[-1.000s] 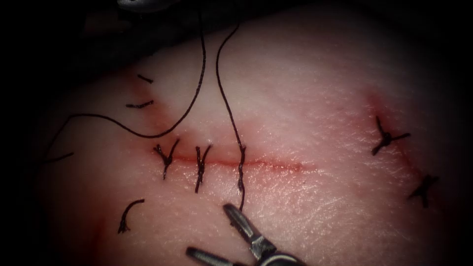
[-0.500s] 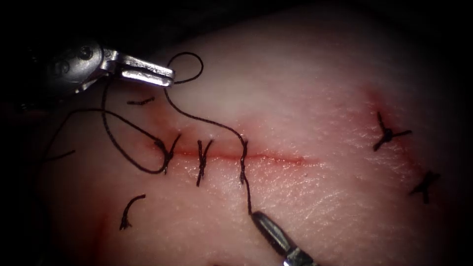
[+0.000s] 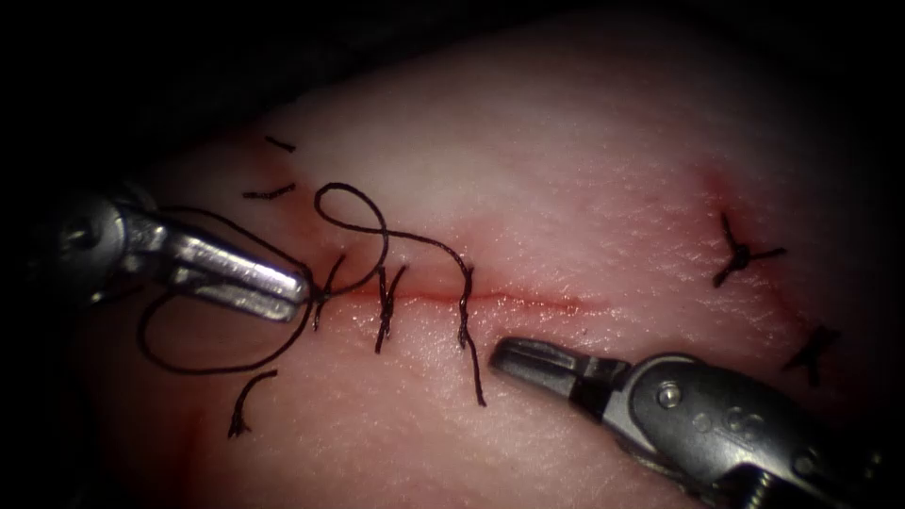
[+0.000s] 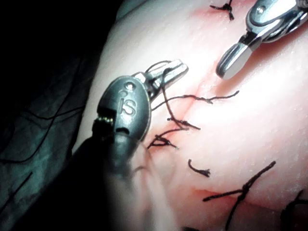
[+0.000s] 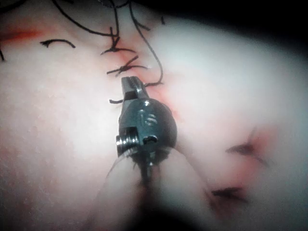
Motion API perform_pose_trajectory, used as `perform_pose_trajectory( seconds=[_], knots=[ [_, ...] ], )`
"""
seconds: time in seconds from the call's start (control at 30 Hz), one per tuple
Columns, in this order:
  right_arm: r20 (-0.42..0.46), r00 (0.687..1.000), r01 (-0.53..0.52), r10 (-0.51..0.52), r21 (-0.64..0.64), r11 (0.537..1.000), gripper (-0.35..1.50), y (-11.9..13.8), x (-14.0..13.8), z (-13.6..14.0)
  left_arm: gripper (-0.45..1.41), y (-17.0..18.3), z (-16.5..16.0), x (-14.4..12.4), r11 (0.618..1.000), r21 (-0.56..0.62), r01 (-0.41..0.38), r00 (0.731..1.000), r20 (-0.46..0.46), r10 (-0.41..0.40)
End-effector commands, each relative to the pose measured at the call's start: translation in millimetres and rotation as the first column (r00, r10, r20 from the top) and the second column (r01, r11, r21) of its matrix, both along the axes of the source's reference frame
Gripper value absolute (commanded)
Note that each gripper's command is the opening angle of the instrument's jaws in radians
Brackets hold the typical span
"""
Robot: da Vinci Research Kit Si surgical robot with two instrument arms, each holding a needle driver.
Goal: Wound Closure
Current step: Loop suture once, clockwise, around right jaws
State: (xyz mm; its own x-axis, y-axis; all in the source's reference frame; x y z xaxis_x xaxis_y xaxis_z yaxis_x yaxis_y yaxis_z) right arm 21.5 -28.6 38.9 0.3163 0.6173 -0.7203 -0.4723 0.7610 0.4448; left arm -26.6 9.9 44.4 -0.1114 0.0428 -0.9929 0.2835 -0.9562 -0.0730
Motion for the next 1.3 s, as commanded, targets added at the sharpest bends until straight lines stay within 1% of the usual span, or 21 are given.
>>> perform_pose_trajectory(
  seconds=[0.03,0.23,0.3,0.37,0.47,0.5,0.53,0.57,0.6,0.63,0.77,0.8,0.9,0.97,1.0,1.07,1.1,1.17,1.23,1.27,1.3],
  knots=[
    [-0.011,1.0,0.026,-0.026,0.0,1.0,-0.35,1.7,2.3,0.8,-0.45,1.0,-0.1,-0.5,1.0,-0.003,0.008,1.0,0.003,-0.008],
    [-0.08,0.991,0.108,-0.107,0.009,0.994,-0.35,3.8,5.9,2.7,-0.45,0.5,-1.8,-0.9,1.0,0.0,0.019,1.0,0.011,-0.019],
    [-0.128,0.986,0.115,-0.109,0.039,0.993,-0.35,4.7,7.6,3.4,-0.45,0.2,-2.2,-1.1,1.0,0.0,0.017,1.0,0.019,-0.017],
    [-0.151,0.982,0.122,-0.113,0.056,0.991,-0.35,5.3,8.4,3.9,-0.45,0.1,-2.3,-1.2,1.0,-0.001,0.016,1.0,0.021,-0.016],
    [-0.23,0.968,0.122,-0.096,0.099,0.988,-0.35,6.2,9.6,4.7,-0.45,-0.1,-1.9,-1.3,1.0,-0.005,0.014,1.0,0.025,-0.014],
    [-0.297,0.951,0.126,-0.083,0.13,0.983,-0.35,6.8,10.2,5.1,-0.45,-0.3,-1.4,-1.5,1.0,-0.01,0.015,1.0,0.024,-0.014],
    [-0.297,0.951,0.126,-0.083,0.13,0.983,-0.35,6.8,10.2,5.1,-0.45,-0.3,-1.4,-1.5,1.0,-0.01,0.015,1.0,0.024,-0.014],
    [-0.363,0.93,0.125,-0.059,0.159,0.979,-0.35,7.2,10.6,5.5,-0.45,-0.5,-0.7,-1.8,1.0,-0.016,0.016,1.0,0.023,-0.015],
    [-0.363,0.93,0.125,-0.059,0.159,0.979,-0.35,7.2,10.6,5.5,-0.45,-0.5,-0.7,-1.8,1.0,-0.016,0.016,1.0,0.023,-0.015],
    [-0.402,0.915,0.113,-0.034,0.175,0.978,-0.35,7.4,10.7,5.6,-0.45,-0.6,-0.3,-2.0,1.0,-0.02,0.016,1.0,0.022,-0.016],
    [-0.472,0.881,0.107,0.003,0.207,0.972,-0.35,7.8,11.0,5.7,-0.45,-1.4,1.9,-2.9,0.999,-0.04,0.021,1.0,0.021,-0.02],
    [-0.472,0.881,0.107,0.003,0.207,0.972,-0.35,7.8,11.0,5.7,-0.45,-1.4,1.9,-2.9,0.999,-0.04,0.021,1.0,0.021,-0.02],
    [-0.525,0.851,0.114,0.026,0.233,0.966,-0.35,8.2,10.8,5.5,-0.45,-1.7,3.3,-3.0,0.998,-0.055,0.023,1.0,0.013,-0.023],
    [-0.565,0.824,0.116,0.047,0.249,0.961,-0.35,8.8,10.3,5.1,-0.45,-1.9,4.2,-3.0,0.999,-0.048,0.025,1.0,0.0,-0.025],
    [-0.593,0.802,0.105,0.068,0.252,0.962,-0.35,9.8,9.8,4.5,-0.45,-2.2,5.0,-3.0,0.998,-0.05,0.025,1.0,-0.004,-0.025],
    [-0.598,0.797,0.1,0.08,0.263,0.96,-0.35,10.1,9.4,4.2,-0.45,-2.3,5.3,-3.0,0.998,-0.054,0.025,1.0,-0.007,-0.026],
    [-0.61,0.786,0.09,0.1,0.273,0.958,-0.35,10.8,8.6,3.2,-0.45,-2.4,5.7,-3.0,0.998,-0.054,0.029,0.999,-0.016,-0.03],
    [-0.613,0.783,0.091,0.103,0.278,0.956,-0.35,11.0,8.3,2.8,-0.45,-2.5,5.8,-2.9,0.998,-0.05,0.029,0.999,-0.017,-0.03],
    [-0.623,0.774,0.096,0.113,0.292,0.952,-0.35,11.2,7.6,1.7,-0.45,-2.2,5.9,-3.1,0.998,-0.049,0.032,0.999,-0.018,-0.033],
    [-0.634,0.762,0.097,0.132,0.314,0.945,-0.35,11.1,7.3,1.2,-0.45,-1.8,6.1,-3.4,0.998,-0.046,0.036,0.999,-0.019,-0.037],
    [-0.634,0.762,0.097,0.132,0.314,0.945,-0.35,11.1,7.3,1.2,-0.45,-1.8,6.1,-3.4,0.998,-0.046,0.036,0.999,-0.019,-0.037]
  ],
)
